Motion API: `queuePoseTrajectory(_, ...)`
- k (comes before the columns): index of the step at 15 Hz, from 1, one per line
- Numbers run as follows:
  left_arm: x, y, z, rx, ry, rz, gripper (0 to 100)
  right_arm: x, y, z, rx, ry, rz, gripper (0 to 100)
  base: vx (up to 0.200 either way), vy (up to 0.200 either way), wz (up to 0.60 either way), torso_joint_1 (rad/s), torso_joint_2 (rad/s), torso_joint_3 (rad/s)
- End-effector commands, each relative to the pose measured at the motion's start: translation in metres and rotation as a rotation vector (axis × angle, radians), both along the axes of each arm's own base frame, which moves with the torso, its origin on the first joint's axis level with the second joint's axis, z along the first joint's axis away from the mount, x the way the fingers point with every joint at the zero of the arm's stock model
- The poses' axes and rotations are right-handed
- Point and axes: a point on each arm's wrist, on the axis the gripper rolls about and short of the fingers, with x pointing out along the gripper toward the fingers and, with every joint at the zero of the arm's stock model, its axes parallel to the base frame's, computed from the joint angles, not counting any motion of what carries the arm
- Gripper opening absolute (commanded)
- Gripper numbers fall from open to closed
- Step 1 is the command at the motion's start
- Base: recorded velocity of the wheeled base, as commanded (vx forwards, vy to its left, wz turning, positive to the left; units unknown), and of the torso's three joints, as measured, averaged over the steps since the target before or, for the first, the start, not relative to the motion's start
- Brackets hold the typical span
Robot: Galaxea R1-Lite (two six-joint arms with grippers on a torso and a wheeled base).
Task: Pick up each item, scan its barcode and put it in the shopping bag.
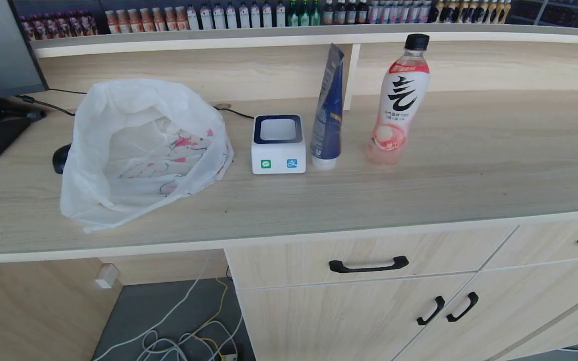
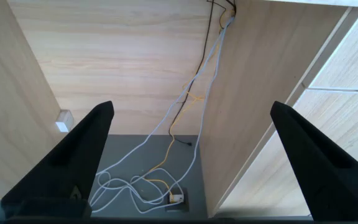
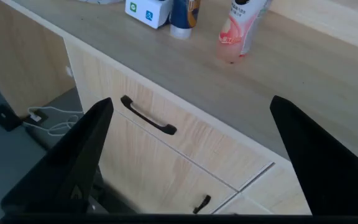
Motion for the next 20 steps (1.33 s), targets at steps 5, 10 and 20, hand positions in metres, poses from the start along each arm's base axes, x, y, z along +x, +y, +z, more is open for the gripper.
queuePoseTrajectory(5, 0.000, 0.000, 0.000, -0.001, 0.000, 0.000, 100, 0.040, 0.025, 0.025, -0.021, 0.046, 0.121, 100, 0.000, 0.000, 0.00, 0.000, 0.00, 0.000)
queuePoseTrajectory(10, 0.000, 0.000, 0.000, -0.001, 0.000, 0.000, 100, 0.072, 0.049, 0.041, -0.022, 0.036, 0.181, 100, 0.000, 0.000, 0.00, 0.000, 0.00, 0.000)
queuePoseTrajectory(20, 0.000, 0.000, 0.000, 0.001, 0.000, 0.000, 100, 0.138, 0.089, 0.051, 0.001, -0.017, 0.126, 100, 0.000, 0.000, 0.00, 0.000, 0.00, 0.000)
